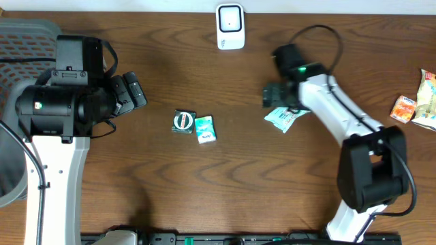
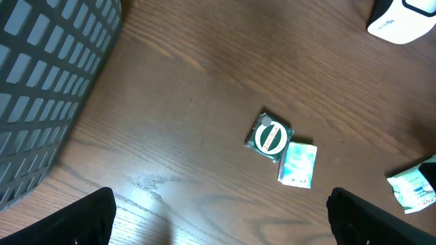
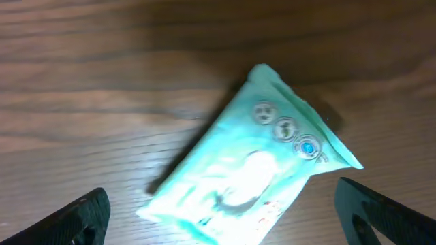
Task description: Scan the item barcode
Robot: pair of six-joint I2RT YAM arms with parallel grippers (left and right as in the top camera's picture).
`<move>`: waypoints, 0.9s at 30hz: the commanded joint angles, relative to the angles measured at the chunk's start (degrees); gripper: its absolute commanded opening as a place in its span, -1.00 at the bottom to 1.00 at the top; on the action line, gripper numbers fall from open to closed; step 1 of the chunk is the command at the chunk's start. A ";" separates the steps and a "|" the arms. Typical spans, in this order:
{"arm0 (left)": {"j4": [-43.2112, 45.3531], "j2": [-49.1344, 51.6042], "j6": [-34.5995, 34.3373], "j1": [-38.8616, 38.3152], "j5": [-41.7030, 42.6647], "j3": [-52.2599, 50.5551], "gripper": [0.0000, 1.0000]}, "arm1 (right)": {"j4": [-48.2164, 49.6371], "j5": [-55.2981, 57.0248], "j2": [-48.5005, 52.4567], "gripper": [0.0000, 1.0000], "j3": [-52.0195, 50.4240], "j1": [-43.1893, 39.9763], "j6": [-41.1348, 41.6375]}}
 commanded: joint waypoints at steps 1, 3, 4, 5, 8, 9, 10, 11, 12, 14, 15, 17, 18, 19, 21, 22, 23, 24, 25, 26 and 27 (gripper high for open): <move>-0.22 -0.26 -0.68 0.20 -0.72 0.13 0.96 | 1.33 -11.61 -0.15 0.99 -3.80 -3.76 1.14; -0.20 -0.26 -0.68 0.17 -0.72 0.13 0.95 | 3.43 -17.29 -0.15 0.98 -6.34 -6.58 1.16; -0.22 -0.26 -0.68 0.20 -0.72 0.13 0.95 | 5.07 -21.20 -0.15 0.98 -7.87 -8.09 1.14; -0.22 -0.26 -0.68 0.20 -0.72 0.13 0.95 | 6.47 -24.44 -0.15 0.99 -9.07 -9.33 1.14; -0.22 -0.26 -0.68 0.17 -0.72 0.13 0.95 | 10.95 -31.89 -0.15 0.98 -12.41 -13.00 1.16; -0.22 -0.26 -0.68 0.17 -0.72 0.13 0.95 | 12.13 -33.20 -0.15 0.99 -13.22 -14.12 1.27; -0.22 -0.26 -0.68 0.17 -0.72 0.13 0.96 | 13.11 -34.45 -0.15 0.98 -13.94 -15.19 1.44; -0.22 -0.26 -0.68 0.17 -0.72 0.13 0.95 | 14.43 -35.71 -0.15 0.98 -14.86 -16.35 1.86; -0.22 -0.26 -0.68 0.17 -0.72 0.13 0.96 | 15.41 -36.57 -0.15 0.91 -15.54 -17.09 2.32; -0.20 -0.26 -0.68 0.17 -0.72 0.13 0.96 | 17.77 -39.21 -0.15 0.56 -17.16 -18.75 3.63; -0.22 -0.26 -0.68 0.17 -0.72 0.13 0.96 | 18.82 -40.44 -0.15 0.40 -17.94 -19.30 3.78; -0.22 -0.26 -0.68 0.17 -0.72 0.13 0.96 | 20.79 -42.34 -0.15 0.18 -19.52 -20.06 3.78; -0.22 -0.26 -0.68 0.17 -0.72 0.13 0.95 | 21.31 -42.80 -0.15 0.18 -20.24 -20.26 3.80; -0.20 -0.26 -0.68 0.17 -0.72 0.13 0.96 | 21.73 -42.80 -0.15 0.21 -21.00 -20.31 3.91; -0.20 -0.26 -0.68 0.20 -0.72 0.13 0.96 | 23.17 -42.80 -0.15 0.22 -22.93 -20.22 3.96; -0.22 -0.26 -0.68 0.20 -0.72 0.13 0.95 | 24.09 -42.80 -0.15 0.24 -23.76 -20.09 4.13; -0.22 -0.26 -0.68 0.17 -0.72 0.13 0.95 | 25.29 -42.80 -0.15 0.26 -24.59 -19.89 4.55; -0.22 -0.26 -0.68 0.17 -0.72 0.13 0.95 | 26.62 -42.80 -0.15 0.27 -25.40 -19.63 5.29; -0.22 -0.26 -0.68 0.17 -0.72 0.13 0.96 | 27.96 -42.80 -0.15 0.26 -26.12 -19.39 6.38; -0.22 -0.26 -0.68 0.17 -0.72 0.13 0.95 | 29.29 -42.77 -0.15 0.20 -26.77 -19.15 7.34; -0.22 -0.26 -0.68 0.17 -0.72 0.13 0.96 | 30.69 -42.77 -0.15 0.11 -27.47 -18.95 8.17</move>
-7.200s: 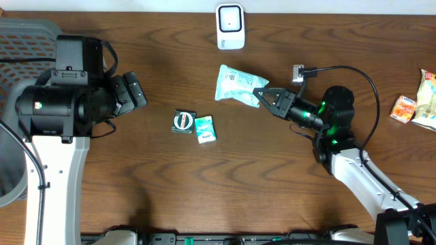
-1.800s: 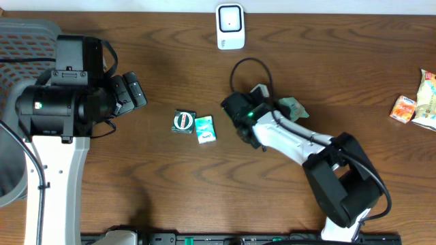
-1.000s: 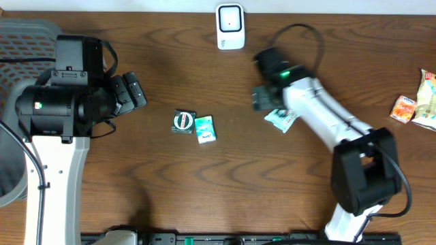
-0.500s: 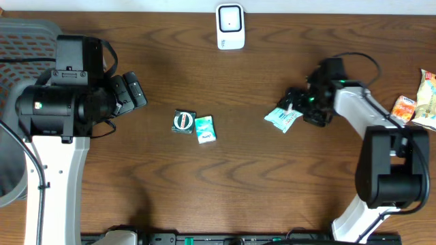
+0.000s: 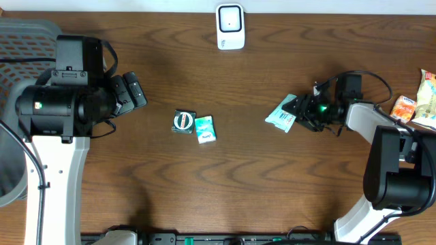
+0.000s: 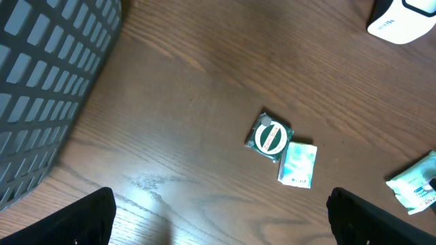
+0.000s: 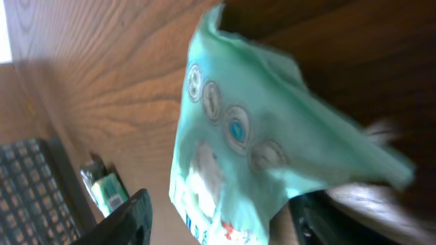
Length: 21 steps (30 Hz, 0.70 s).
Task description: Scan the item barcode
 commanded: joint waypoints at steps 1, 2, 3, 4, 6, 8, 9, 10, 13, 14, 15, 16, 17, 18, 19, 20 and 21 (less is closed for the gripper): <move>-0.22 -0.26 -0.68 0.20 -0.72 0.13 0.95 | 1.90 2.67 1.51 0.00 -3.93 1.20 4.04; -0.22 -0.26 -0.68 0.17 -0.72 0.13 0.96 | 2.62 2.82 1.51 -0.14 -4.31 1.25 4.35; -0.22 -0.26 -0.68 0.20 -0.72 0.13 0.96 | 3.19 2.86 1.51 -0.30 -4.57 1.22 4.46; -0.22 -0.26 -0.68 0.17 -0.72 0.13 0.95 | 3.52 2.84 1.51 -0.47 -4.70 1.22 4.46; -0.22 -0.26 -0.68 0.17 -0.72 0.13 0.96 | 3.74 2.62 1.51 -0.88 -4.70 1.22 4.48; -0.22 -0.26 -0.68 0.17 -0.72 0.13 0.95 | 4.24 0.61 1.51 -0.98 -4.68 1.22 4.46; -0.22 -0.26 -0.68 0.20 -0.72 0.13 0.95 | 4.63 -0.79 1.51 -0.98 -4.68 1.22 4.48; -0.22 -0.26 -0.68 0.20 -0.72 0.13 0.95 | 5.11 -2.69 1.51 -0.98 -4.66 1.22 4.48; -0.20 -0.26 -0.68 0.17 -0.72 0.13 0.96 | 6.01 -7.87 1.46 -0.97 -3.78 1.42 4.46; -0.22 -0.26 -0.68 0.17 -0.72 0.13 0.95 | 5.22 -7.85 1.33 -0.97 -3.08 1.68 4.42; -0.22 -0.26 -0.68 0.17 -0.72 0.13 0.96 | 4.48 -7.28 1.14 -0.98 -2.32 2.08 4.35; -0.22 -0.26 -0.66 0.17 -0.72 0.13 0.96 | 3.93 -6.34 0.90 -0.98 -1.40 2.71 4.33; -0.22 -0.26 -0.68 0.17 -0.72 0.13 0.96 | 3.72 -5.57 0.61 -0.97 -0.50 3.37 4.11; -0.20 -0.26 -0.68 0.17 -0.72 0.13 0.96 | 3.63 -4.61 0.35 -0.97 0.52 4.13 3.98; -0.22 -0.26 -0.68 0.20 -0.72 0.13 0.95 | 3.45 -3.61 0.04 -0.97 1.70 5.01 3.98; -0.22 -0.26 -0.68 0.17 -0.72 0.13 0.95 | 3.41 -2.43 -0.28 -0.97 3.19 6.14 3.98; -0.22 -0.26 -0.68 0.20 -0.72 0.13 0.96 | 3.30 -1.22 -0.46 -0.97 4.66 7.28 3.91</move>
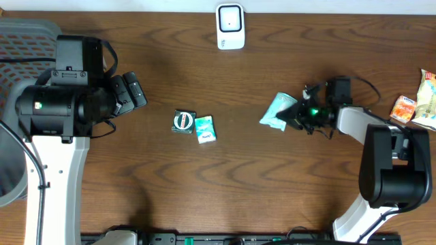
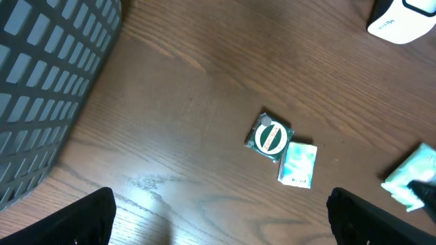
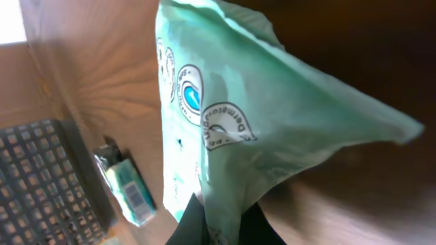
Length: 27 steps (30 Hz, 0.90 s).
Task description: Scan the item barcode
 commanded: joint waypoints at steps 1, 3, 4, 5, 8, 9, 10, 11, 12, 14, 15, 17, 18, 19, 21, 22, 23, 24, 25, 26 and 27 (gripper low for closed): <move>-0.22 -0.26 -0.68 0.17 -0.72 0.13 0.96 | -0.02 2.91 -1.44 -0.97 6.23 4.00 -0.70; -0.20 -0.26 -0.68 0.17 -0.72 0.13 0.96 | -0.48 4.90 -1.44 -0.97 9.88 6.54 -2.71; -0.22 -0.26 -0.68 0.17 -0.72 0.13 0.95 | -0.72 6.54 -1.44 -0.97 12.13 8.11 -3.06; -0.22 -0.26 -0.68 0.20 -0.72 0.13 0.95 | -1.01 8.48 -1.44 -0.97 14.03 9.51 -3.04; -0.22 -0.26 -0.68 0.17 -0.72 0.13 0.96 | -1.62 15.30 -1.44 -0.97 19.80 13.68 -3.28; -0.22 -0.26 -0.68 0.17 -0.72 0.13 0.96 | -1.53 17.73 -1.42 -0.98 21.53 14.91 -3.58; -0.22 -0.26 -0.68 0.20 -0.72 0.13 0.96 | -1.46 20.72 -1.40 -0.98 23.52 16.22 -3.87; -0.22 -0.26 -0.68 0.20 -0.72 0.13 0.95 | -1.49 23.08 -1.33 -0.98 25.24 17.18 -4.17; -0.22 -0.26 -0.68 0.20 -0.72 0.13 0.95 | -1.53 24.76 -1.14 -0.98 27.06 17.94 -4.55; -0.22 -0.26 -0.68 0.17 -0.72 0.13 0.95 | -1.60 24.74 -0.22 -0.98 31.41 18.69 -5.16; -0.22 -0.26 -0.68 0.17 -0.72 0.13 0.96 | -1.60 23.91 0.50 -0.98 33.55 18.75 -5.16; -0.22 -0.26 -0.68 0.17 -0.72 0.13 0.95 | -1.84 22.01 2.45 -0.98 38.27 18.64 -5.16; -0.22 -0.26 -0.68 0.17 -0.72 0.13 0.95 | -2.38 21.27 3.82 -0.98 40.96 18.53 -5.16; -0.22 -0.26 -0.68 0.17 -0.72 0.13 0.96 | -3.52 20.61 5.73 -0.98 44.52 18.45 -5.16; -0.22 -0.26 -0.68 0.17 -0.72 0.13 0.96 | -7.13 20.44 10.10 -0.98 51.82 18.43 -5.16; -0.22 -0.26 -0.68 0.17 -0.72 0.13 0.95 | -8.74 19.98 12.57 -0.99 55.36 18.43 -5.20; -0.22 -0.26 -0.68 0.17 -0.72 0.13 0.95 | -10.05 18.71 14.99 -0.98 58.82 18.38 -5.18; -0.20 -0.26 -0.68 0.17 -0.72 0.13 0.96 | -10.91 16.74 17.64 -0.98 62.12 18.32 -5.20; -0.22 -0.26 -0.68 0.17 -0.72 0.13 0.96 | -11.30 14.12 20.20 -0.98 65.22 18.12 -5.31; -0.22 -0.26 -0.68 0.17 -0.72 0.13 0.95 | -11.39 10.84 23.08 -0.98 68.57 17.81 -5.60; -0.20 -0.26 -0.68 0.17 -0.72 0.13 0.96 | -11.43 8.55 25.46 -0.98 71.23 17.35 -5.60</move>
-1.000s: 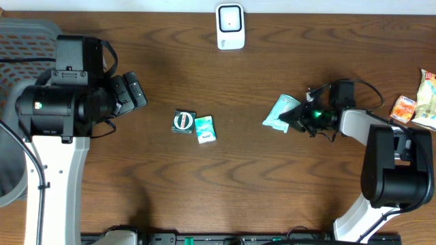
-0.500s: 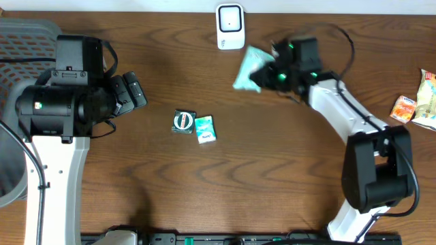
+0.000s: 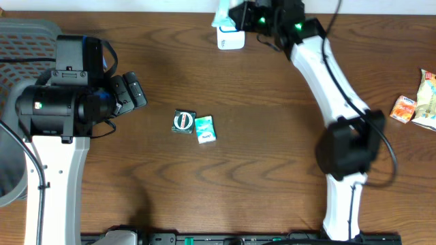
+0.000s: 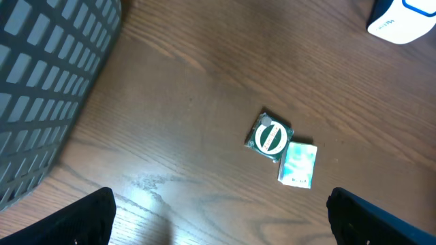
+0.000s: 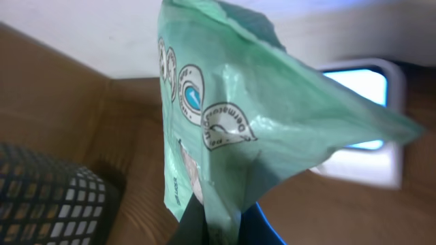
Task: Scan the item barcode
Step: 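Raise the teal wipes pack up to the scanner window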
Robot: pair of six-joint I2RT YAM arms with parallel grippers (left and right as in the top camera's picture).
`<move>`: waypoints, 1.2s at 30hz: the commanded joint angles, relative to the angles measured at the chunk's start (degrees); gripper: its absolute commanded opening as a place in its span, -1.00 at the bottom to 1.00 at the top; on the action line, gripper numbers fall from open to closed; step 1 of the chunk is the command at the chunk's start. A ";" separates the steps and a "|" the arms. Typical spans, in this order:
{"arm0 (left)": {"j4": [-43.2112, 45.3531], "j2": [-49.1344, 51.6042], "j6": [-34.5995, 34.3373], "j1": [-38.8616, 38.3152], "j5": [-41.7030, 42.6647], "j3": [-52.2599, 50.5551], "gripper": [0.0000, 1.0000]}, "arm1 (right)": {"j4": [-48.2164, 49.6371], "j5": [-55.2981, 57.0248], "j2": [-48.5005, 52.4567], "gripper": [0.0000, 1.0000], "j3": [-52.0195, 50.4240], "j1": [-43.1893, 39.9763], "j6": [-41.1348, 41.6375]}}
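My right gripper (image 3: pixel 240 15) is shut on the edge of a mint-green wipes packet (image 5: pixel 225 116) and holds it in the air at the table's back edge. The packet (image 3: pixel 222 13) hangs right in front of the white barcode scanner (image 3: pixel 231 39). In the right wrist view the scanner (image 5: pixel 361 129) shows its blue window just behind the packet, and my right gripper (image 5: pixel 221 219) pinches the packet's lower fold. No barcode shows on the packet's visible side. My left gripper (image 4: pixel 218 228) stands open, high over the table's left side.
A round green tin (image 4: pixel 271 136) and a small teal pack (image 4: pixel 298 165) lie mid-table. A grey basket (image 4: pixel 48 82) stands at the far left. Snack packets (image 3: pixel 415 102) lie at the right edge.
My right gripper, still shut on the green packet, has moved from the table's right middle to the back edge, in front of the scanner. The left arm has not moved.
My right gripper hung open above the green packet lying flat. Then its fingers were low around the packet's edge. Then it was shut on the packet, which stood tilted up off the wood. Now the packet is at the scanner.
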 commanded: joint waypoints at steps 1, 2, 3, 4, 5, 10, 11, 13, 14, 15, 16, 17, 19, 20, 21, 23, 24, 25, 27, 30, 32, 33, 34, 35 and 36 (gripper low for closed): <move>-0.20 -0.26 -0.68 0.17 -0.72 0.13 0.95 | -0.52 -9.70 8.33 -0.98 7.91 -1.42 -0.96; -0.20 -0.26 -0.68 0.20 -0.72 0.13 0.96 | -0.55 -11.08 10.29 -0.98 9.84 -1.99 -0.61; -0.17 -0.26 -0.68 0.20 -0.72 0.13 0.96 | -0.52 -12.04 11.78 -0.98 11.30 -2.56 0.11; -0.17 -0.26 -0.68 0.17 -0.72 0.13 0.96 | -0.22 -12.44 13.51 -0.98 12.48 -3.15 0.81; -0.17 -0.26 -0.68 0.17 -0.72 0.13 0.95 | 0.22 -12.50 14.53 -0.98 13.07 -3.61 0.81; -0.20 -0.26 -0.68 0.17 -0.72 0.13 0.96 | 3.56 -12.50 17.88 -0.99 13.11 -5.27 3.85; -0.20 -0.26 -0.68 0.17 -0.72 0.13 0.96 | 3.65 -12.46 18.01 -0.98 13.11 -5.35 4.28; -0.20 -0.26 -0.68 0.20 -0.72 0.13 0.96 | 4.00 -12.26 18.56 -0.98 13.11 -5.44 4.44; -0.20 -0.26 -0.68 0.17 -0.72 0.13 0.96 | 3.98 -12.20 18.84 -0.98 13.09 -5.44 4.42; -0.20 -0.26 -0.68 0.17 -0.72 0.13 0.95 | 3.74 -12.00 18.86 -0.98 13.05 -5.44 4.44; -0.20 -0.26 -0.68 0.17 -0.72 0.13 0.96 | 3.72 -11.80 18.93 -0.98 12.85 -5.44 4.46; -0.20 -0.26 -0.68 0.20 -0.72 0.13 0.95 | 3.74 -11.82 18.95 -0.98 12.81 -5.42 4.46; -0.20 -0.26 -0.68 0.17 -0.72 0.13 0.96 | 3.74 -11.85 18.95 -0.98 12.81 -5.38 4.63; -0.20 -0.26 -0.68 0.17 -0.72 0.13 0.95 | 3.76 -11.85 18.95 -0.98 12.81 -5.33 4.63; -0.20 -0.26 -0.68 0.17 -0.72 0.13 0.95 | 3.76 -11.87 18.95 -0.99 12.81 -5.29 4.66; -0.20 -0.26 -0.68 0.17 -0.72 0.13 0.96 | 3.67 -12.39 18.95 -0.99 12.81 -5.27 4.68; -0.20 -0.26 -0.68 0.20 -0.72 0.13 0.95 | 3.30 -12.46 18.95 -0.98 12.81 -5.29 4.66; -0.20 -0.26 -0.68 0.17 -0.72 0.13 0.96 | 2.75 -12.44 18.95 -0.98 12.81 -5.27 4.63; -0.20 -0.26 -0.68 0.17 -0.72 0.13 0.95 | 1.92 -12.33 18.95 -0.98 12.81 -5.20 4.61; -0.20 -0.26 -0.68 0.20 -0.72 0.13 0.95 | 0.70 -11.50 18.95 -0.98 12.81 -4.96 4.11; -0.20 -0.26 -0.68 0.17 -0.72 0.13 0.95 | 0.31 -11.06 18.95 -0.98 12.81 -4.94 2.82; -0.20 -0.26 -0.68 0.17 -0.72 0.13 0.96 | -0.17 -10.38 18.93 -0.98 12.83 -4.96 2.75; -0.20 -0.26 -0.68 0.17 -0.72 0.13 0.95 | -0.61 -9.81 18.71 -0.98 12.83 -5.22 2.91; -0.20 -0.26 -0.68 0.17 -0.72 0.13 0.95 | -1.05 -9.22 18.56 -0.98 12.83 -5.55 2.91; -0.20 -0.26 -0.68 0.17 -0.72 0.13 0.96 | -1.77 -8.46 18.16 -0.98 12.85 -6.12 2.89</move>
